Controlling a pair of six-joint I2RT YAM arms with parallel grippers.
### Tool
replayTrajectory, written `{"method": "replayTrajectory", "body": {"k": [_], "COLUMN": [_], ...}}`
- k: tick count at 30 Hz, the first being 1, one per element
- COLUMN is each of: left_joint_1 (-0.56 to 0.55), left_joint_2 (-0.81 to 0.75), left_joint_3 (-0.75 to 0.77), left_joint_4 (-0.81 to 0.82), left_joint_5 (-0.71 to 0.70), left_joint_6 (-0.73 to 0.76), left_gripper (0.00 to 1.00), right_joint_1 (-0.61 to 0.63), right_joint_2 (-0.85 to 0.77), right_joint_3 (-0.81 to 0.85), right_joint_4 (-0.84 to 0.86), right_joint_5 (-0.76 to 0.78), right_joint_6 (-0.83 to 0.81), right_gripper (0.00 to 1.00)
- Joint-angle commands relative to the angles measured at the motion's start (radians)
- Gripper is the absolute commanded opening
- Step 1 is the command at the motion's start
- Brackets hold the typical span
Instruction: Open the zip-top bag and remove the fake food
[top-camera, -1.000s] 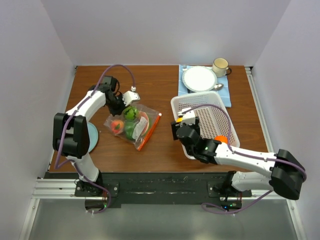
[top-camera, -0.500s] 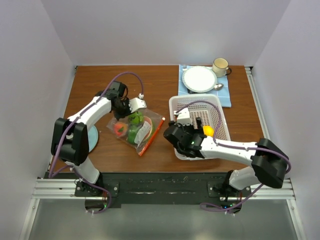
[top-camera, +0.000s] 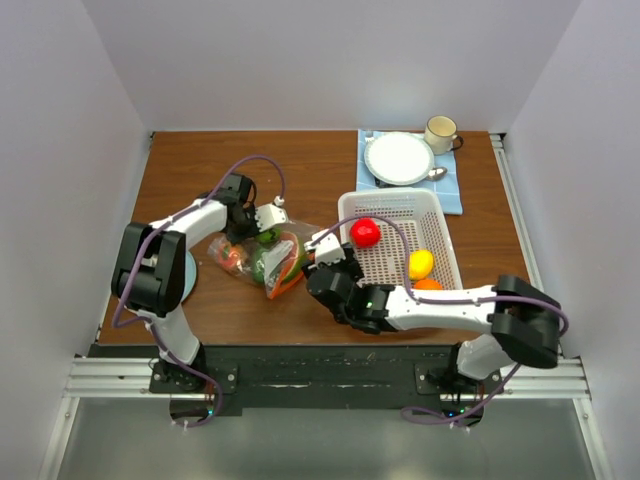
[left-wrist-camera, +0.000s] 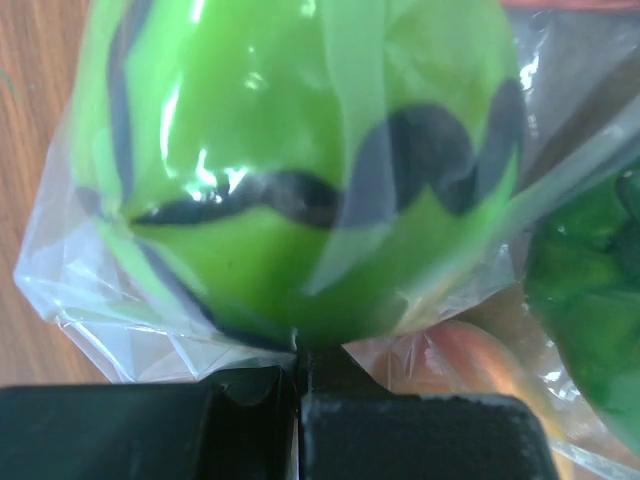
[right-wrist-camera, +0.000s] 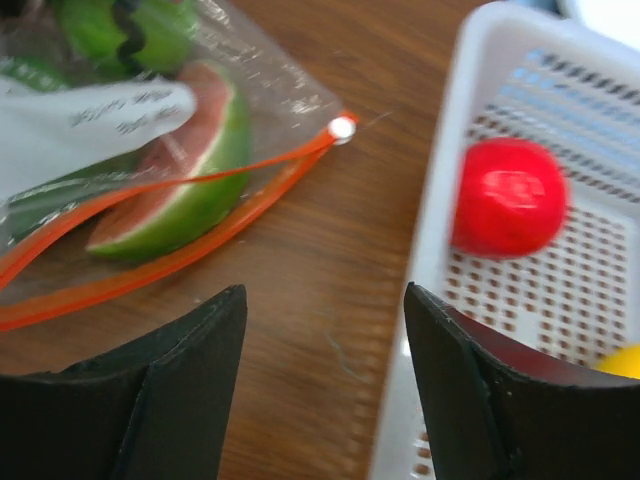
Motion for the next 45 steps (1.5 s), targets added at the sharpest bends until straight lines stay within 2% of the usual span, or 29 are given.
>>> {"method": "replayTrajectory", "body": {"k": [1,3,7,10,14,26,34,45], "left_joint_1": [0.008,0.008,0.008,0.008,0.008,0.008,0.008,0.008], "left_joint_2": [0.021,0.018,0.002,-0.011,-0.024,-0.038,-0.056,-0.044], "left_joint_3": [-0.045,-0.064,-0.082,-0.094,-0.122,-0.15,-0.143,-0.125], "left_joint_4": [0.031,0.042,0.044,0.045,0.056,0.071,0.061,0.044], "left_joint_5": [-0.035,-0.039,-0.047,-0.047,-0.039,-0.035,-0.038,-0.029], "left_joint_6": [0.027,0.029,0.04,0.043,0.044,0.046,0.044,0.04], "left_gripper": [0.0,0.0,0.0,0.0,0.0,0.0,0.0,0.0], "right_joint_1": [-0.012,-0.041,-0.094,-0.131,-0.158,-0.163,-0.164,-0.169], "right_joint_2": [0.109,0.158,0.23,0.241,0.229,0.077,0.155,0.187], "right_joint_3": [0.01,0.024,0.068,0.08,0.082,0.015,0.054,0.064], "right_joint_4": [0.222,0.269,0.291,0.319,0.359,0.343,0.305,0.31], "right_joint_5": [-0.166,-0.25,-0.325,-0.382,-0.454,-0.546,-0.537,-0.511], "right_joint_6": [0.008,0.028,0.097,0.128,0.139,0.131,0.132,0.117], "right_gripper": [0.67,0.67,0.74,0.81,0.86,0.81,0.74,0.77]}}
